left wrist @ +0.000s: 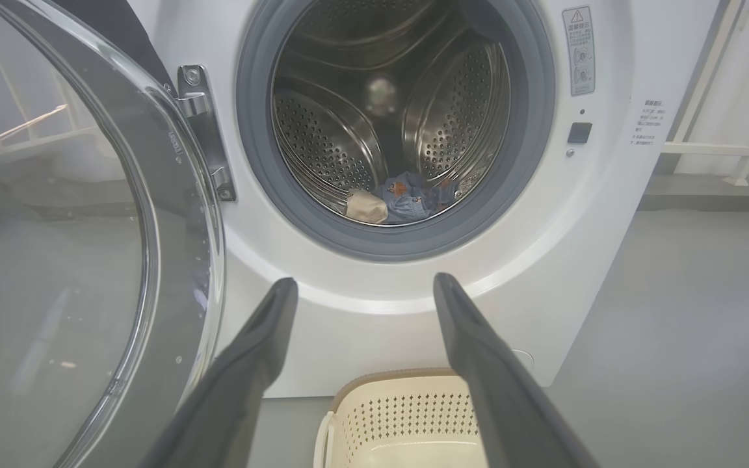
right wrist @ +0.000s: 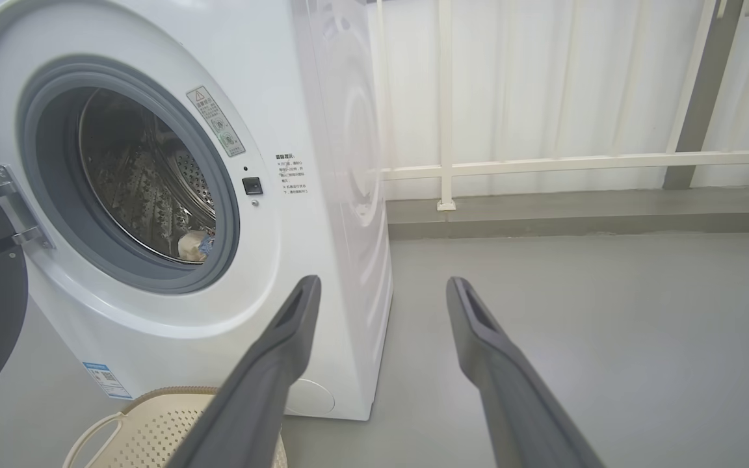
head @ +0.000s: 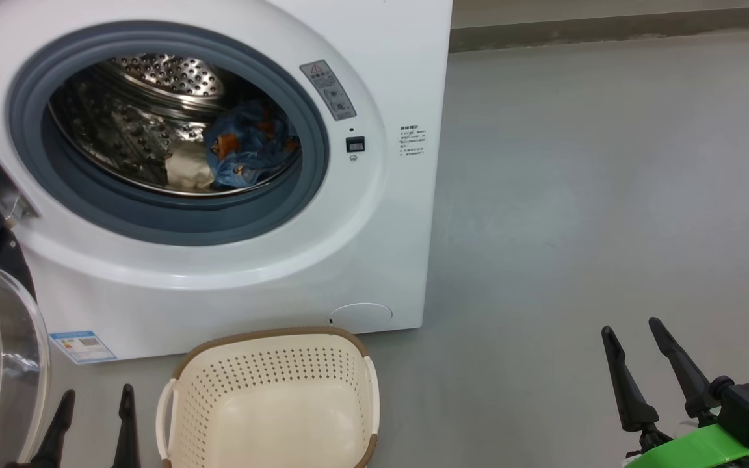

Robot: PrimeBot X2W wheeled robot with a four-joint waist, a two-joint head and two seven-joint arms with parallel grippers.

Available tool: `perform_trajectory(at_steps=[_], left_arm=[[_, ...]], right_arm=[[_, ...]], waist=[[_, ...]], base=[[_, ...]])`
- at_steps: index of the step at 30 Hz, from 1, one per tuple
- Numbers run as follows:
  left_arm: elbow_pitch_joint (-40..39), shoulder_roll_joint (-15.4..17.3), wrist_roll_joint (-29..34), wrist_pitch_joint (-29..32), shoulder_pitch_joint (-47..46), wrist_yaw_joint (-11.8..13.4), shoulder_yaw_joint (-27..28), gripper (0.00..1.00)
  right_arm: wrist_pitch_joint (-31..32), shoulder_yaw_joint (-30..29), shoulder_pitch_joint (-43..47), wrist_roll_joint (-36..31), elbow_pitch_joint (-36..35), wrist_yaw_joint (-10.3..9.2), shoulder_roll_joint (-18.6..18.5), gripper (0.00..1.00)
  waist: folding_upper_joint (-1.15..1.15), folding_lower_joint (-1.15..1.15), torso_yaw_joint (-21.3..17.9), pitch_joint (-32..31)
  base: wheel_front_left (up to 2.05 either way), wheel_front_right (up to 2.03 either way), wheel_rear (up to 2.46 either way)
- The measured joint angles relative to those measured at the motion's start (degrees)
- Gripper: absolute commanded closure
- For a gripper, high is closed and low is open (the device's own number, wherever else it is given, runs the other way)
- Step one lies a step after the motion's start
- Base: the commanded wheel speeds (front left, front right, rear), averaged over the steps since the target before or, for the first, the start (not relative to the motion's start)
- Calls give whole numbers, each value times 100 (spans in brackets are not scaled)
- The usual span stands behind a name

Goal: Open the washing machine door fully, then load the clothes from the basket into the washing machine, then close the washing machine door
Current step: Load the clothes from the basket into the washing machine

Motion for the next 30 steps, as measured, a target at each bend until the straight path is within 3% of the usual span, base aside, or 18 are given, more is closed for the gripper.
perform_trajectory(at_steps=[30], left_arm=[[-198,-19,-63,0,175,0,100,0]], right_arm=[[0,-62,2,-1,-41,-1,25,0]], waist=[[0,0,86,22]], base=[[0,0,0]])
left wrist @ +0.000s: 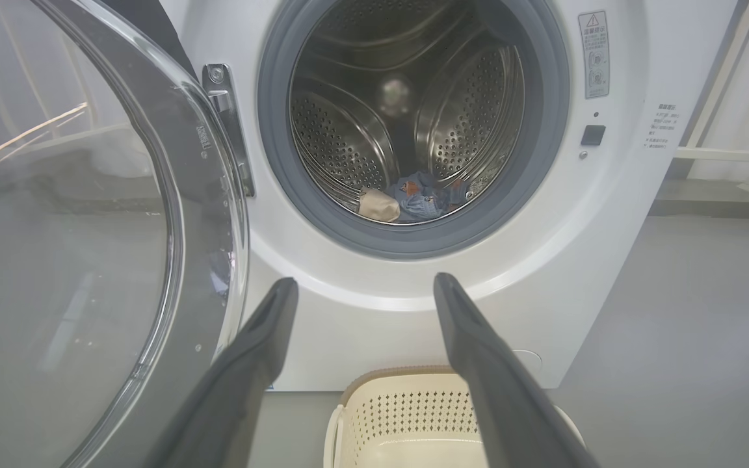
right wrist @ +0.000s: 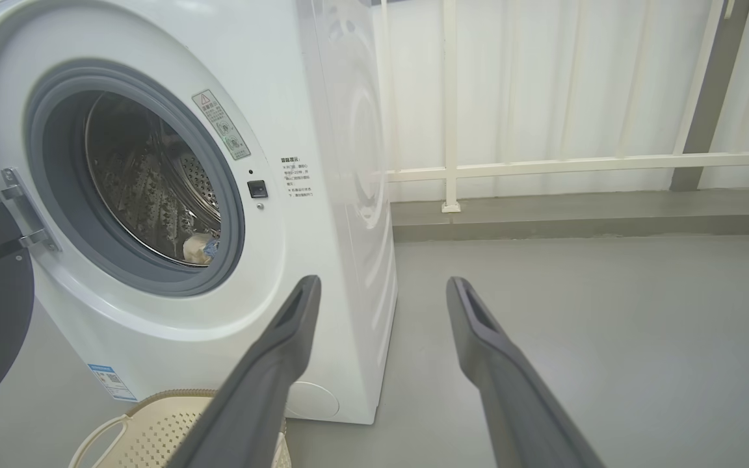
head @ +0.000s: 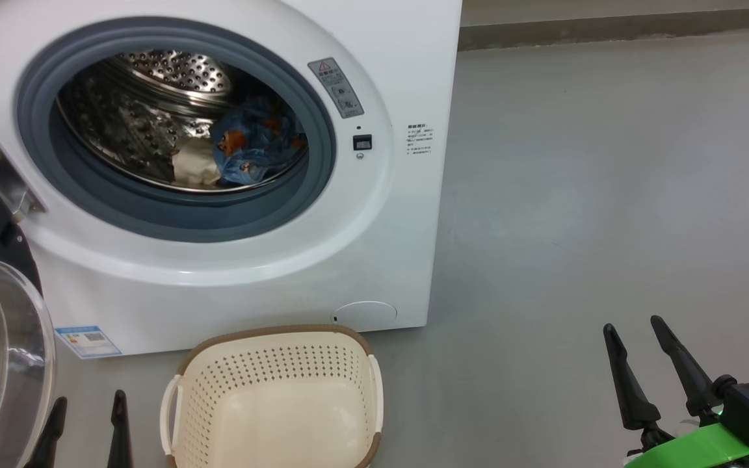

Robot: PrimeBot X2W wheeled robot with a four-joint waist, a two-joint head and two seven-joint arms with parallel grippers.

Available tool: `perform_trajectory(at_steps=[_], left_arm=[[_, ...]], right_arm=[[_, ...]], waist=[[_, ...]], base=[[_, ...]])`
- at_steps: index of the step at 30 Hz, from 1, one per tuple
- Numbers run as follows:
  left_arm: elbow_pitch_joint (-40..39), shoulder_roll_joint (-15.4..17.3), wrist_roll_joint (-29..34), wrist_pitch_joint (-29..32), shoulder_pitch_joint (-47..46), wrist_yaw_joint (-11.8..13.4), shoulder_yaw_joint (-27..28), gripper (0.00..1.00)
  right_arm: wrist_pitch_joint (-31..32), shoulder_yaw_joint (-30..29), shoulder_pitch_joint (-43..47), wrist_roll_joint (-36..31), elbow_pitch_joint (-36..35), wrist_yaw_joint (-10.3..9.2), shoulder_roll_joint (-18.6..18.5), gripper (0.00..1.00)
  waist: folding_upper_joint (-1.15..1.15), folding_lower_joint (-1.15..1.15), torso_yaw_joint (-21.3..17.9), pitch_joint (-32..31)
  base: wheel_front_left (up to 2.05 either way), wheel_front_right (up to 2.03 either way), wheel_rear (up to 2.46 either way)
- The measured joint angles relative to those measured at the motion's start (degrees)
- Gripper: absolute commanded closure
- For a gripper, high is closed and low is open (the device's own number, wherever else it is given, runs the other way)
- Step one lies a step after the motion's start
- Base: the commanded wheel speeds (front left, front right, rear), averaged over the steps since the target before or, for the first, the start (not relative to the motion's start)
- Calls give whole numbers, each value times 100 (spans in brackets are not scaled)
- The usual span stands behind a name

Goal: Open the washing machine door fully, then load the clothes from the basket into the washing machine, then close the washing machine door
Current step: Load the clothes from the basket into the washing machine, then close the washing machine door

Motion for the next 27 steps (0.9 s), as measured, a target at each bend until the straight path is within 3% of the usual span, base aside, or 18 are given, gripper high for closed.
perform_trajectory(at_steps=[15,27], left_arm=[[0,0,2,0,-1,0,0,0],[-27,14,4,0,0,0,-11,0]], right_arm=[[0,-4,1,0,-15,0,0,0],[0,-3,1,0,-24,1,2,0]], waist=[[0,0,34,-17],[0,0,58,-29]], base=[[-4,4,0],[-73,73,0]])
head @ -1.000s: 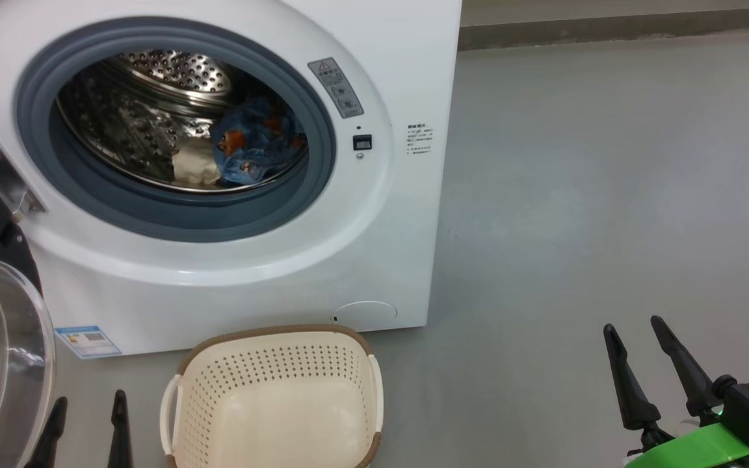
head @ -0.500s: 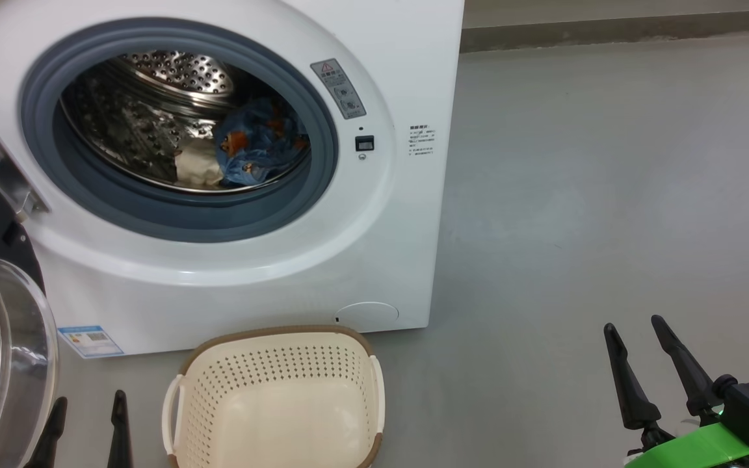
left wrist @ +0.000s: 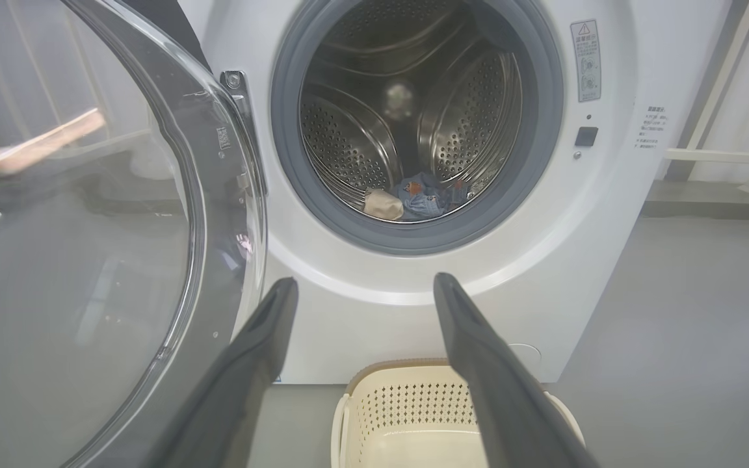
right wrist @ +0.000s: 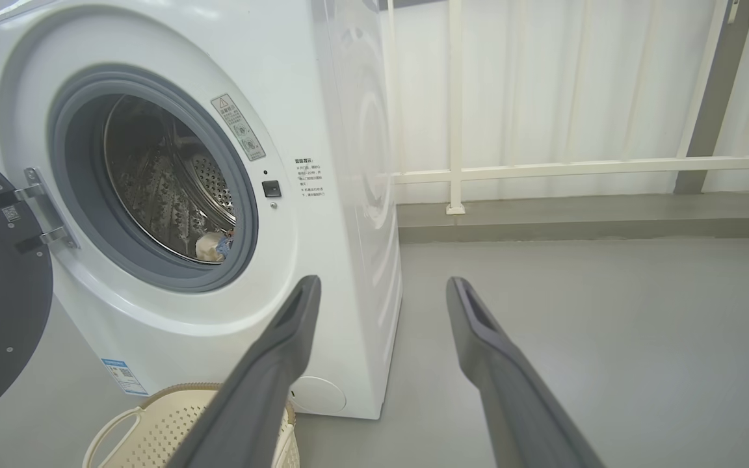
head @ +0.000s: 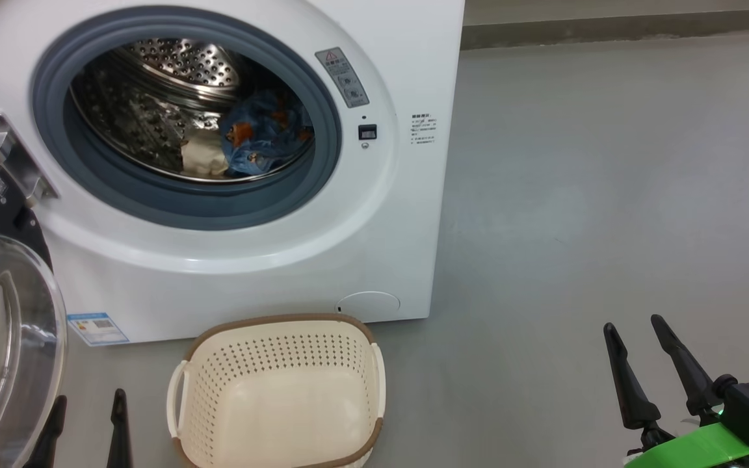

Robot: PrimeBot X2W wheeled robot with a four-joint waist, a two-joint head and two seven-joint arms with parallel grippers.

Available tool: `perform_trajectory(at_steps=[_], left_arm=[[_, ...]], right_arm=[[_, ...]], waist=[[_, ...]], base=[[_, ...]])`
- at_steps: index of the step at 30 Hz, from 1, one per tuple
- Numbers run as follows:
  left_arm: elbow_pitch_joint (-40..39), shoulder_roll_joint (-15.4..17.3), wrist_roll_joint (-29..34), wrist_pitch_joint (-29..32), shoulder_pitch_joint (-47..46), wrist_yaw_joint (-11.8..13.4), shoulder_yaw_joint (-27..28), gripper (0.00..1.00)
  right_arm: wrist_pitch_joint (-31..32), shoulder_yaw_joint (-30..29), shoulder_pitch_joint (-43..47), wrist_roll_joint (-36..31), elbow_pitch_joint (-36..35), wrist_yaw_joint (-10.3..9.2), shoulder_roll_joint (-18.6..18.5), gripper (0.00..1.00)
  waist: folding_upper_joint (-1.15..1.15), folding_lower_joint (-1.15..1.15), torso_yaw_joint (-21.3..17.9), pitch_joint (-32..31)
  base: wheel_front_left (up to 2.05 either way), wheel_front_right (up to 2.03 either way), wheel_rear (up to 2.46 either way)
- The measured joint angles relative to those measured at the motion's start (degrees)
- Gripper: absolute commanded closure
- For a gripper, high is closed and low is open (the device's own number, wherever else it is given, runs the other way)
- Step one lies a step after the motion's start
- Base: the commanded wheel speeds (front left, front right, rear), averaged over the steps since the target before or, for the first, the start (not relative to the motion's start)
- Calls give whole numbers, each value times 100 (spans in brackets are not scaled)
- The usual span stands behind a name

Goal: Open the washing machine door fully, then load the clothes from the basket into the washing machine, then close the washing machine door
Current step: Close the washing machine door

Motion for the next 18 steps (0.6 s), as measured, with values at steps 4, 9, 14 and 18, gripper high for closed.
perform_trajectory(at_steps=[4,9,14,18], left_arm=[[-26,0,1,0,2,0,10,0],[-56,-3,5,0,9,0,23,0],[-88,-7,5,0,18,0,32,0],[-102,-9,5,0,20,0,31,0]], right_arm=[[0,0,0,0,0,-1,0,0],[0,1,2,0,-1,-1,-3,0],[0,1,5,0,-5,0,-5,0],[0,1,62,0,-11,0,-9,0]], waist=[[0,0,4,0],[0,0,15,4],[0,0,31,13],[0,0,47,18]], base=[[-83,83,0],[-98,98,0],[-93,93,0],[-39,39,0]])
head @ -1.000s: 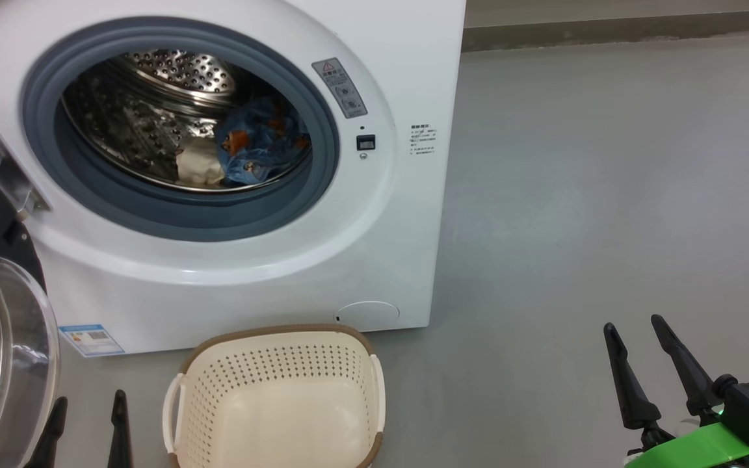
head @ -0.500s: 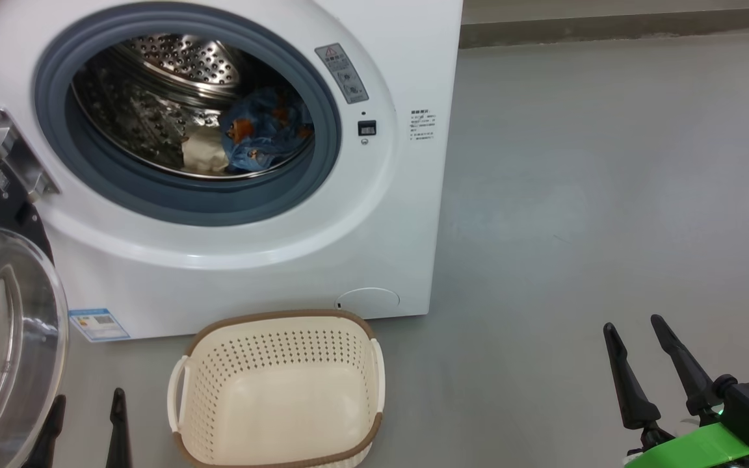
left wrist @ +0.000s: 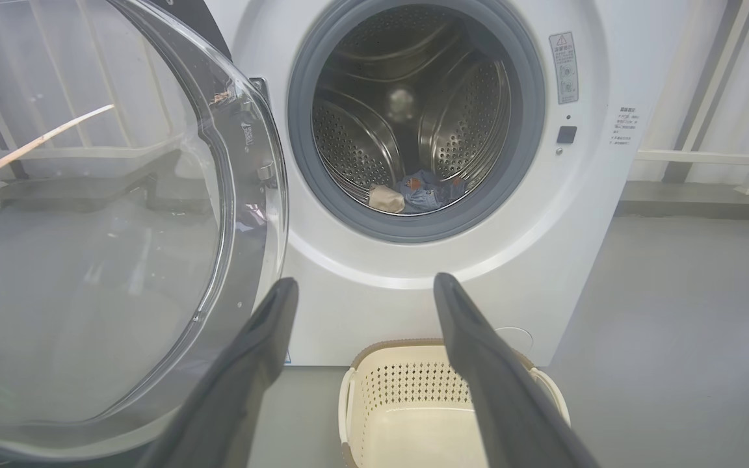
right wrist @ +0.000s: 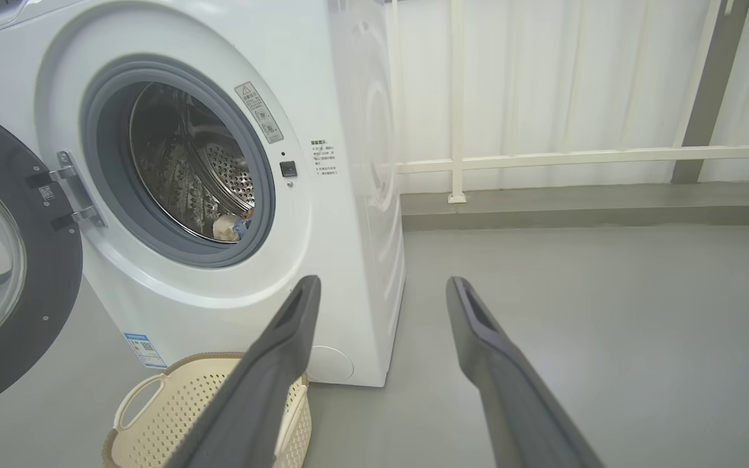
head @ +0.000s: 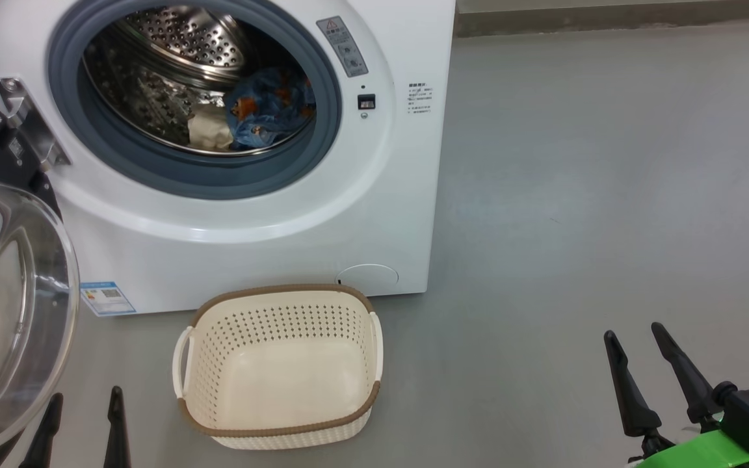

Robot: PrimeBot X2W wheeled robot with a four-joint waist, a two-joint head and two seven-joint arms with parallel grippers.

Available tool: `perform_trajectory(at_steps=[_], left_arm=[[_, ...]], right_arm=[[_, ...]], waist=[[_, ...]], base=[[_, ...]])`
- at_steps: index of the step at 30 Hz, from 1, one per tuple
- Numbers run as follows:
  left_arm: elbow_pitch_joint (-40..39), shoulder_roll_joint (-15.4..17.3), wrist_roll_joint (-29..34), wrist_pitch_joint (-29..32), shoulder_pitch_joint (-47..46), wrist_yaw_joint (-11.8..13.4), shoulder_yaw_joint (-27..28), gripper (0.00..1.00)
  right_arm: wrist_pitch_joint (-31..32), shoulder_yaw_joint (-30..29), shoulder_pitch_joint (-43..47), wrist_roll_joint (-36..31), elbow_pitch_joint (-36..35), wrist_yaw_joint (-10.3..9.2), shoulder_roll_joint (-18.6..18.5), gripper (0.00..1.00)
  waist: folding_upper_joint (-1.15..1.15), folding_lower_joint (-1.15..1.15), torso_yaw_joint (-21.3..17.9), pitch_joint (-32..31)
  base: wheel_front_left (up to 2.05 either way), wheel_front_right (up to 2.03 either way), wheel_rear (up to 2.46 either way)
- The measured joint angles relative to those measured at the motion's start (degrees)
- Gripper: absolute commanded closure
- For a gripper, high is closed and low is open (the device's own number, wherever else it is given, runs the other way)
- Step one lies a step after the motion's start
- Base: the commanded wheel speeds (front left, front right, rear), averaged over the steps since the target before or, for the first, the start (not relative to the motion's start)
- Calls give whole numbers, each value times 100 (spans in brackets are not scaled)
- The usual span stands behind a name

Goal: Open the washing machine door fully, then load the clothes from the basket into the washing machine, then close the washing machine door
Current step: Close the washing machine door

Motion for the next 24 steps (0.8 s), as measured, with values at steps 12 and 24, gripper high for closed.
perform_trajectory(at_steps=[12,24], left_arm=[[-55,-12,-11,0,3,0,-20,0],[-187,-65,-46,0,3,0,36,0]], right_arm=[[0,25,37,0,-10,-1,-2,0],[0,261,23,0,-25,0,7,0]], waist=[[0,0,88,10],[0,0,485,43]], base=[[-1,1,0],[0,0,0]])
